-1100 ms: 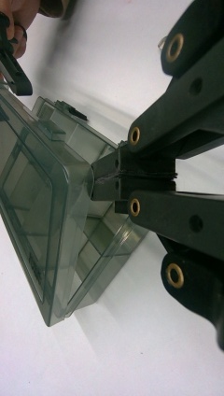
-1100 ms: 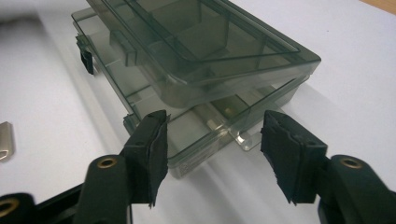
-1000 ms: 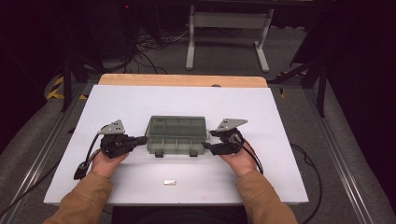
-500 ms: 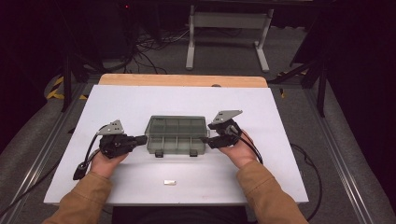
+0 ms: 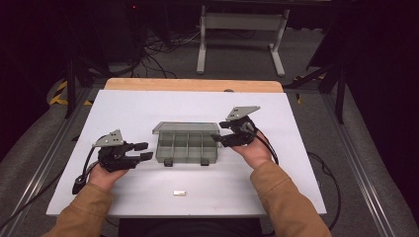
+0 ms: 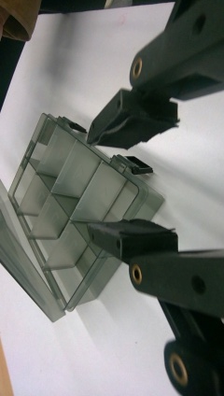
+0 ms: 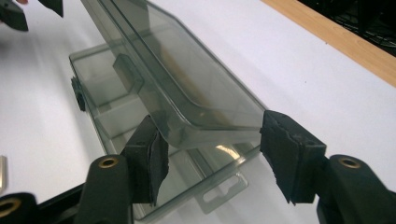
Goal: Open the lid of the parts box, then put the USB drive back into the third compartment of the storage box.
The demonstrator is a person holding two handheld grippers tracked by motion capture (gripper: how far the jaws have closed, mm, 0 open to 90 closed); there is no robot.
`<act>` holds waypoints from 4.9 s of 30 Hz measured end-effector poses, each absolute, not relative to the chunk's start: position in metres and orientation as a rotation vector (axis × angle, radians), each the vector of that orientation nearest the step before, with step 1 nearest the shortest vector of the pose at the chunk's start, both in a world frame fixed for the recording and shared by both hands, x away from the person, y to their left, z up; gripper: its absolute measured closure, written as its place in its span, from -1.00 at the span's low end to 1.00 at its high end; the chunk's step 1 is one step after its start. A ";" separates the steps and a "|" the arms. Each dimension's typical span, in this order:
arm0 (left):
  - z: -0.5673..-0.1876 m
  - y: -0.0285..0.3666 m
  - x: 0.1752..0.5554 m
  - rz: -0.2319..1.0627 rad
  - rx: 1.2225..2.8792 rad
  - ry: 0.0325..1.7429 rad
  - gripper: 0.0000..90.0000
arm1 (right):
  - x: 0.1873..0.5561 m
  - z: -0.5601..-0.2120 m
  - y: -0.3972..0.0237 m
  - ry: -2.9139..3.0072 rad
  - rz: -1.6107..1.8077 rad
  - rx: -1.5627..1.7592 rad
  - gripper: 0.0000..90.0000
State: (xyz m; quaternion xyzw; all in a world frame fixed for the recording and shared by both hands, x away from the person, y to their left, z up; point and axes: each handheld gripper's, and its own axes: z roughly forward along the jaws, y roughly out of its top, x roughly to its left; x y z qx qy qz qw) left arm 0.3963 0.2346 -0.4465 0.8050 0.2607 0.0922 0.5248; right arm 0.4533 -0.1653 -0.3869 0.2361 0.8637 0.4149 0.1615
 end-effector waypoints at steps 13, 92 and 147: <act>-0.445 0.239 0.379 0.275 1.859 0.583 -0.40 | 0.471 -0.376 -0.167 2.448 1.238 0.684 0.16; -0.445 0.254 0.372 0.330 1.746 0.563 -0.85 | 0.571 -0.429 -0.143 2.381 1.205 1.009 -0.21; -0.443 0.259 0.370 0.347 1.724 0.553 -0.87 | 0.509 -0.386 -0.140 2.446 1.329 0.857 -0.37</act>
